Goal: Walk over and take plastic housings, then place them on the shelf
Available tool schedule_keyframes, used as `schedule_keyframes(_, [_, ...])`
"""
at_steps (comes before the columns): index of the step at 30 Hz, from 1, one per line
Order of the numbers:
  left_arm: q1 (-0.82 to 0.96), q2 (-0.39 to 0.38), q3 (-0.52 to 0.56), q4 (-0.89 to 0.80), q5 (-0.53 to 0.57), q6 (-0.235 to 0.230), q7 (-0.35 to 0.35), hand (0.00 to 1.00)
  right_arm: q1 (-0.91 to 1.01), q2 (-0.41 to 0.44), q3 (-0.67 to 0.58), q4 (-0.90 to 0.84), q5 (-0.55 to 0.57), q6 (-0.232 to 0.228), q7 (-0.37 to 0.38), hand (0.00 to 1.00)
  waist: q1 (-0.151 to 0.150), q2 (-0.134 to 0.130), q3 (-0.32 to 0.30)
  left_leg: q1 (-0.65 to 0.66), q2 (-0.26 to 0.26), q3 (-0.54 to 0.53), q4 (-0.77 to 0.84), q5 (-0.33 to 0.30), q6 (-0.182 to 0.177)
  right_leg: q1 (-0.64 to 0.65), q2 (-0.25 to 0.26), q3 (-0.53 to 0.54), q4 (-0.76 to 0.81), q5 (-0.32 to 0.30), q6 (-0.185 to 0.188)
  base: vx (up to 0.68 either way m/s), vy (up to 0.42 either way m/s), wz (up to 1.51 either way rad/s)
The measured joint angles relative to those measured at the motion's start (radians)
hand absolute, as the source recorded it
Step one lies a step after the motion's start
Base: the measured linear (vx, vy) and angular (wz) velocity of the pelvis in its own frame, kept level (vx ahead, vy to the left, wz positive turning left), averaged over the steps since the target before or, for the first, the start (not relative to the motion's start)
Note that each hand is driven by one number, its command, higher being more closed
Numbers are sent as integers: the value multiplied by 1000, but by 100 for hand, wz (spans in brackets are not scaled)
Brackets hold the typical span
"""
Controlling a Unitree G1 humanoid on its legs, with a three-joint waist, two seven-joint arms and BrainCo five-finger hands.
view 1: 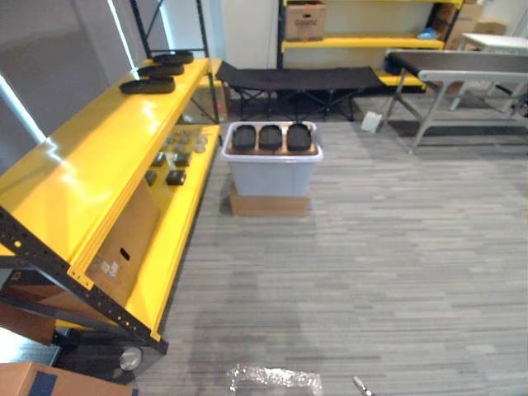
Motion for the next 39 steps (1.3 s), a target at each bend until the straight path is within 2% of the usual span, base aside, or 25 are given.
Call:
schedule_keyframes(6, [-28,2,0,35,-9,-3,0,0,-21,16,-28,11,11,-10,1,0,-10,7,-2,53,-18,12,-57,14,6,35,-8,-12,-29,11,9,154,59,-1])
schedule_keyframes(11, [-34,10,-2,35,-44,5,1,0,-54,32,-28,11,0,-15,-1,0,-8,-4,16,86,-20,24,-58,1,-15,65,-12,-19,-32,20,23,66,39,-5])
schedule_keyframes(14, [-44,14,-2,35,-46,5,5,0,-61,39,-28,11,-8,-14,-12,0,-8,-11,24,86,-26,23,-58,0,-16,64,-18,-22,-32,24,30,-10,25,1])
schedule_keyframes(20, [-46,12,-3,34,-46,-1,42,0,-63,40,-30,11,-28,-8,-21,0,-9,-13,31,85,-27,27,-63,1,-14,56,-18,-22,-31,23,29,-78,-4,-5])
schedule_keyframes(24, [-44,11,-10,35,-46,-4,62,0,-62,38,-27,7,-27,1,-20,0,-10,-11,34,100,-32,30,-111,31,3,49,-16,-25,-31,15,22,-132,-33,-4])
schedule_keyframes(28, [-44,10,-11,35,-46,-5,66,0,-56,35,-24,-2,-27,18,-20,0,-11,-14,35,99,-31,31,-113,31,3,51,-15,-25,-34,12,22,-102,-20,0])
schedule_keyframes(39, [-44,15,-18,35,-45,-11,66,0,-53,27,22,-10,-27,19,-22,0,-11,-22,34,81,-34,23,-113,33,5,53,-13,-44,-70,29,20,-8,-10,4])
